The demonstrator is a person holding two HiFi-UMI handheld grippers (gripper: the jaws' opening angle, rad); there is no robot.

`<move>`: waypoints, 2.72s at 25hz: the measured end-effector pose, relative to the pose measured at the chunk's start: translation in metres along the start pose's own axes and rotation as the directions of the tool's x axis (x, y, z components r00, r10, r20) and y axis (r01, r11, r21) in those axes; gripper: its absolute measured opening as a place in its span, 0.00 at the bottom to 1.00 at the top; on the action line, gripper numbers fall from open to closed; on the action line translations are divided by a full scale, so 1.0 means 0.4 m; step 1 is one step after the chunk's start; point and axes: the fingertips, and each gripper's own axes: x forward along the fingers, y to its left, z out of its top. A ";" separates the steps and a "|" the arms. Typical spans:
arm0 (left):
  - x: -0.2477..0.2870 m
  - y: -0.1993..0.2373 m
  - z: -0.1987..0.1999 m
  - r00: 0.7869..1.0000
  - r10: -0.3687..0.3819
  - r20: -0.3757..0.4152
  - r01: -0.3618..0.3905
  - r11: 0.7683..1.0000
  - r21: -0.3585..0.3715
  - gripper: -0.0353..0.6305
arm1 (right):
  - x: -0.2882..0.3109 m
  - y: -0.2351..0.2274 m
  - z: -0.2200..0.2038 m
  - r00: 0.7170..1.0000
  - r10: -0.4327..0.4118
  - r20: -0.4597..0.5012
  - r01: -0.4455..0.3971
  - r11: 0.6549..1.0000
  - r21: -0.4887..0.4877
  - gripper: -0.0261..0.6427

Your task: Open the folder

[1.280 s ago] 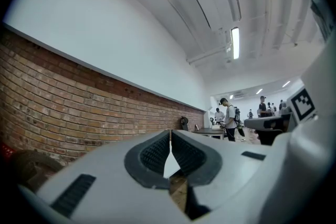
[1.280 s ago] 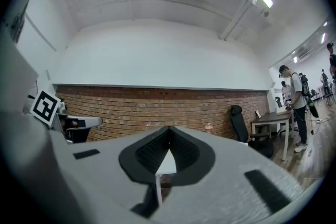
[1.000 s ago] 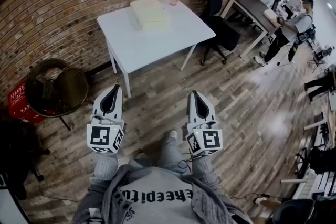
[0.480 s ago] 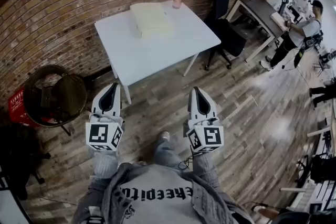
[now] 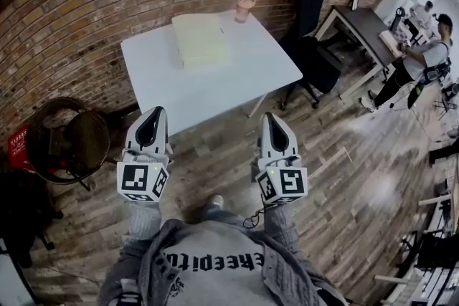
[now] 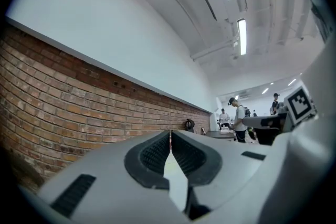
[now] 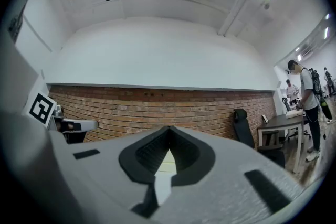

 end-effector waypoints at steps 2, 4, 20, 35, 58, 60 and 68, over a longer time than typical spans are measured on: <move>0.046 -0.013 -0.003 1.000 0.011 0.011 -0.012 1.000 0.006 0.07 | 0.032 -0.042 -0.004 1.000 0.014 0.002 -0.014 1.000 0.001 0.04; 0.090 -0.028 0.002 0.999 0.028 0.015 -0.028 1.000 0.004 0.07 | 0.062 -0.079 -0.004 1.000 0.031 0.003 -0.031 1.000 -0.002 0.04; 0.268 -0.059 -0.064 0.996 0.080 -0.048 -0.077 0.995 0.067 0.07 | 0.223 -0.227 -0.098 0.995 0.099 -0.026 -0.097 0.992 0.081 0.04; 0.589 0.048 -0.062 1.000 0.004 0.005 -0.004 0.998 0.065 0.07 | 0.502 -0.317 -0.094 0.999 0.052 0.000 -0.052 0.997 0.055 0.04; 0.848 0.269 -0.205 0.993 -0.052 -0.110 0.059 0.996 0.065 0.07 | 0.862 -0.287 -0.226 0.993 0.061 -0.103 -0.051 0.995 0.091 0.04; 0.854 0.268 -0.239 0.988 -0.052 -0.142 0.063 0.995 0.078 0.07 | 0.876 -0.287 -0.251 0.988 0.076 -0.131 -0.064 0.993 0.096 0.04; 0.880 0.272 -0.341 0.971 0.006 -0.239 0.037 0.983 0.177 0.07 | 0.957 -0.311 -0.354 0.956 0.176 -0.236 -0.150 0.981 0.124 0.04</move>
